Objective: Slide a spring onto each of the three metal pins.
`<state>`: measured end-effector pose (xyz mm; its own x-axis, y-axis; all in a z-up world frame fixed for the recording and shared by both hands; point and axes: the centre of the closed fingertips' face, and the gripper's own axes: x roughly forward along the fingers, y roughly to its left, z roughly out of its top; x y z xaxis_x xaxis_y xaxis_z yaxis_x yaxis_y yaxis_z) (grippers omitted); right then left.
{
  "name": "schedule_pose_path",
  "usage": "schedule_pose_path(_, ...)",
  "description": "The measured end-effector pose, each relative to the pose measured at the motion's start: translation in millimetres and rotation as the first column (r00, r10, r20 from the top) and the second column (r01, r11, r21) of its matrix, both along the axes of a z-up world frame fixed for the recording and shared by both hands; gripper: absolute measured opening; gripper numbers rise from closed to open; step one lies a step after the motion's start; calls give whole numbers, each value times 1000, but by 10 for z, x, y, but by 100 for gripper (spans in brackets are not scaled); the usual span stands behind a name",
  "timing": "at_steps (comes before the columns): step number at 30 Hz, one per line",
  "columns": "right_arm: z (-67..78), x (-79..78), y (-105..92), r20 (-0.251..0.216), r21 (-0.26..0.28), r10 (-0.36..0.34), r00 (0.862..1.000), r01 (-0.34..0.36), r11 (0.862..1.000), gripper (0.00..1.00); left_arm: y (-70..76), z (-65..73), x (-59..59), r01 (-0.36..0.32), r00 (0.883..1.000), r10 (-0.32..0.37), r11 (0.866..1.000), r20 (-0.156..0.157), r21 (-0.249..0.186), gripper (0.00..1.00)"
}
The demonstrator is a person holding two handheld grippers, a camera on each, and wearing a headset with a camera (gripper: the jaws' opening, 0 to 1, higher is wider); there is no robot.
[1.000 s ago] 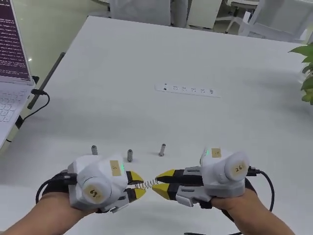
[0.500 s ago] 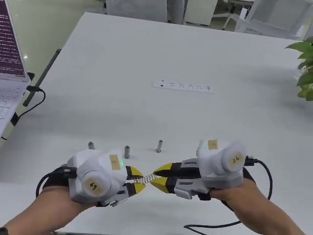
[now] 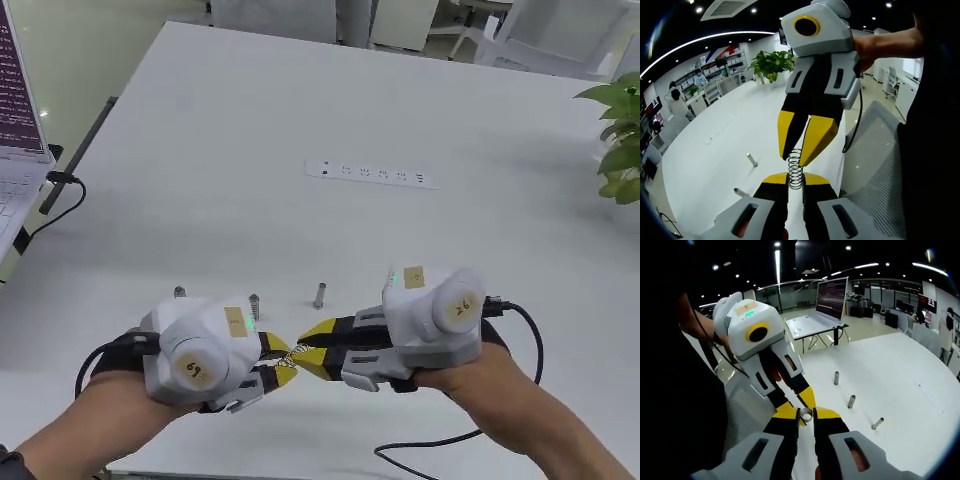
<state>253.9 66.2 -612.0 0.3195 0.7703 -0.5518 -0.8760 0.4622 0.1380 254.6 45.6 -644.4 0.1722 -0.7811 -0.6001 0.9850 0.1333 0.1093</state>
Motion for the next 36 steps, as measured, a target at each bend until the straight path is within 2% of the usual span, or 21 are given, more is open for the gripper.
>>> schedule_pose_path(9, -39, -33, -9, 0, -50, 35, 999, -35, 998, 12, 0, -7, -10, 1, 1000, -1, 1000, -2, -4, 2)
schedule_pose_path(11, -70, -49, -37, 2, -87, 57, 998, -57, 995, 14, 1, -6, -4, 1, 1000, -1, 1000, 0, -3, 2)
schedule_pose_path(15, -133, -75, -83, 8, -164, 105, 994, -102, 981, 17, -5, -5, -6, 5, 1000, -5, 1000, 4, -1, 2)
schedule_pose_path(19, -155, -89, -89, 9, -201, 141, 990, -136, 970, 17, -22, -7, -22, 13, 1000, -13, 1000, 5, 1, 2)
schedule_pose_path(23, -206, -115, -93, 10, -265, 203, 979, -193, 945, 18, -40, -19, -52, 23, 1000, -23, 1000, 6, 5, 2)
schedule_pose_path(36, -252, -142, -91, 7, -334, 288, 958, -270, 903, 16, -50, -54, -113, 47, 999, -47, 999, 8, 24, 2)
